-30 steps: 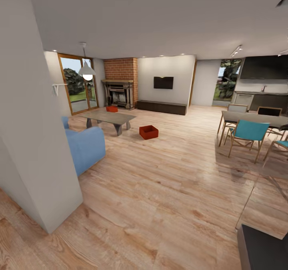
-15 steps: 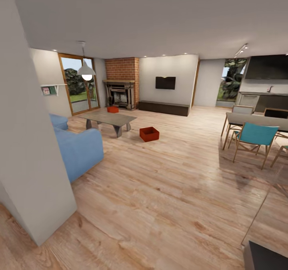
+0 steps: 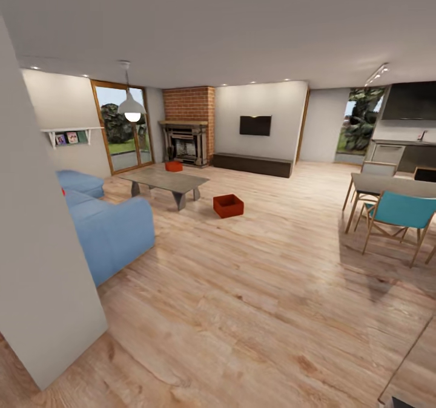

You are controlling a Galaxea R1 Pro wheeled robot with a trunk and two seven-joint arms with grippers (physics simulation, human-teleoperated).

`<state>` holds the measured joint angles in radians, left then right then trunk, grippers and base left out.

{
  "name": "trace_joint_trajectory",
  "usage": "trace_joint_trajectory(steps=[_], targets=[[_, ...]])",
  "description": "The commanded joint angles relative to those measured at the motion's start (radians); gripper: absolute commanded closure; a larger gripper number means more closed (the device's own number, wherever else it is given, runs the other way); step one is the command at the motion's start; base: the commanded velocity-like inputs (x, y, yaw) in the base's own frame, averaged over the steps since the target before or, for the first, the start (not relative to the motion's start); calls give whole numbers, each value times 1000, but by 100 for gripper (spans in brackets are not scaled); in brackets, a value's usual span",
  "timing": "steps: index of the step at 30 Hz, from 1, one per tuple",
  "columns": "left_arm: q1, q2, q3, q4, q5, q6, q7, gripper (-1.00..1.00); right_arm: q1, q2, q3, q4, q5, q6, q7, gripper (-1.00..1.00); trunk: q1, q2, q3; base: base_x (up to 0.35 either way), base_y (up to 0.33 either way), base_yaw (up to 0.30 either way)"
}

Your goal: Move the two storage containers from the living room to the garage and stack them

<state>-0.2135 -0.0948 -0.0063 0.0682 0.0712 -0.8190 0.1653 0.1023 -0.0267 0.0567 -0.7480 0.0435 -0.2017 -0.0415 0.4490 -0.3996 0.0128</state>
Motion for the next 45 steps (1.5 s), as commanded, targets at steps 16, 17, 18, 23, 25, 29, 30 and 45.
trace_joint_trajectory(steps=[16,17,18,23,25,29,30,45], targets=[[-1,0,-1,4,7,-6,-3,-100,0,-1,3,-1,5,-1,-4,-100,1,0,0,328,-149,62],[-1,0,-1,4,7,-6,-3,-100,0,-1,3,-1,5,-1,-4,-100,1,0,0,328,-149,6],[-1,0,-1,4,7,-6,-3,-100,0,-1,3,-1,5,-1,-4,-100,1,0,0,328,-149,2],[-1,0,-1,4,7,-5,-3,-100,0,-1,3,-1,5,-1,-4,-100,1,0,0,328,-149,0],[-1,0,-1,4,7,-5,-3,-100,0,-1,3,-1,5,-1,-4,-100,1,0,0,328,-149,0],[-1,0,-1,4,7,-5,-3,-100,0,-1,3,-1,4,-1,-4,-100,1,0,0,328,-150,-73],[-1,0,-2,4,7,-5,-3,-100,0,-1,3,-1,4,-1,-4,-100,1,0,0,328,-149,-186],[-1,0,-2,4,7,-5,-3,-100,0,-1,3,-1,4,-1,-4,-100,1,0,0,328,-149,-25]])
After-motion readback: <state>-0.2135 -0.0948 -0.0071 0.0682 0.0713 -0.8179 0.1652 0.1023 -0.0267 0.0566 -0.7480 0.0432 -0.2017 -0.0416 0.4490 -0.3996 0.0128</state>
